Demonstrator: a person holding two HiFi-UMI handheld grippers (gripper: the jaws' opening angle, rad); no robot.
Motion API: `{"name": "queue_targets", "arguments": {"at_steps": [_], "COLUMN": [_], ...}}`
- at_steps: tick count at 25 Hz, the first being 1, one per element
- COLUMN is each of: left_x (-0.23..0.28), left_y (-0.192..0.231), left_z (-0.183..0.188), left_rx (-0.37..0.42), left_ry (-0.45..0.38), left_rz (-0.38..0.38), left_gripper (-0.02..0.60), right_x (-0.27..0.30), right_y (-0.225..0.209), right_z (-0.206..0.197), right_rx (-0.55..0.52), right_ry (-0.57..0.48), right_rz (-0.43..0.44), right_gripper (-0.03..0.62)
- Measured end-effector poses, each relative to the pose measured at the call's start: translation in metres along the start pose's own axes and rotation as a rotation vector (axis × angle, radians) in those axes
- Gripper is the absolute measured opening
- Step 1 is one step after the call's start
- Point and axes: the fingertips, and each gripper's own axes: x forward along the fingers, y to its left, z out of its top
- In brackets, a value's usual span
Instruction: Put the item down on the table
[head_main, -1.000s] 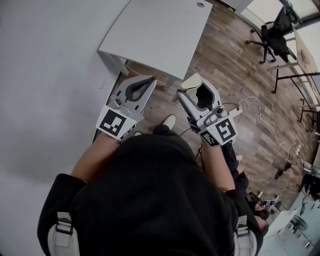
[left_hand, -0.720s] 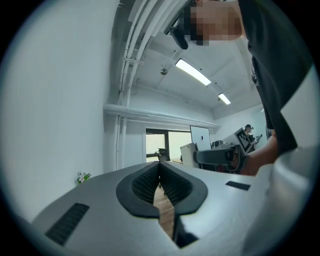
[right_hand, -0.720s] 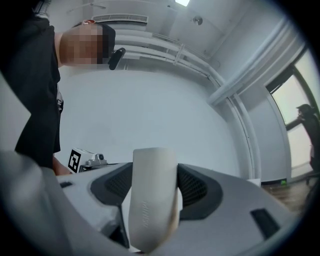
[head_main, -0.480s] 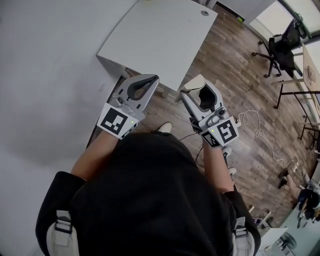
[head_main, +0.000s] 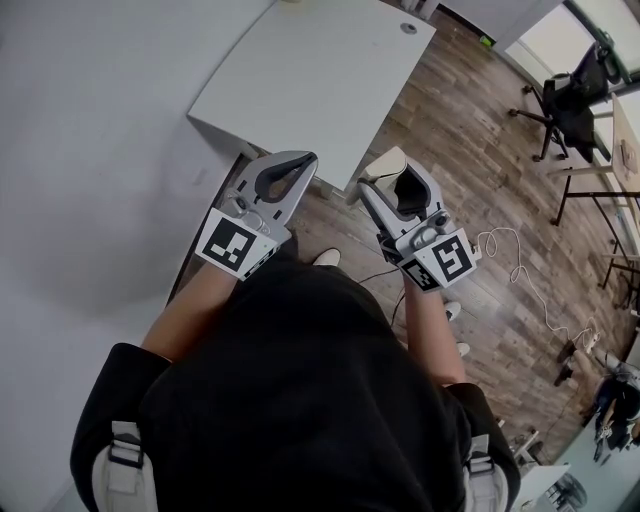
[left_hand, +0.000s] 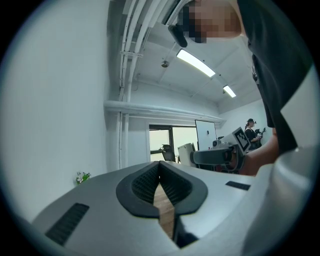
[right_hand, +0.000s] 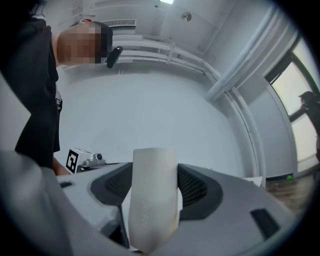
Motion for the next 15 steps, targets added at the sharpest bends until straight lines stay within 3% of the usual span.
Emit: {"name": "queue_targets", "arguments": {"at_steps": [5,15], "left_x": [0.056,0.108], "left_y": [0.018,0.095], "left_z": [0.030,0.032], "left_rx": [-0.005,-0.002], "left_ry": [0.014,-0.011], "left_rz": [-0.028,-0.122], "left_gripper": [-0.006,-0.006], "right_x": [0.016,0.080], "right_y": [-0.048,-0.108], "right_z": [0.035,0.035], "right_rx": [0.009,-0.058], "right_ry": [0.015,0.094], "right_rz": [-0.015,-0.112], "right_gripper": [0.282,0.282]}}
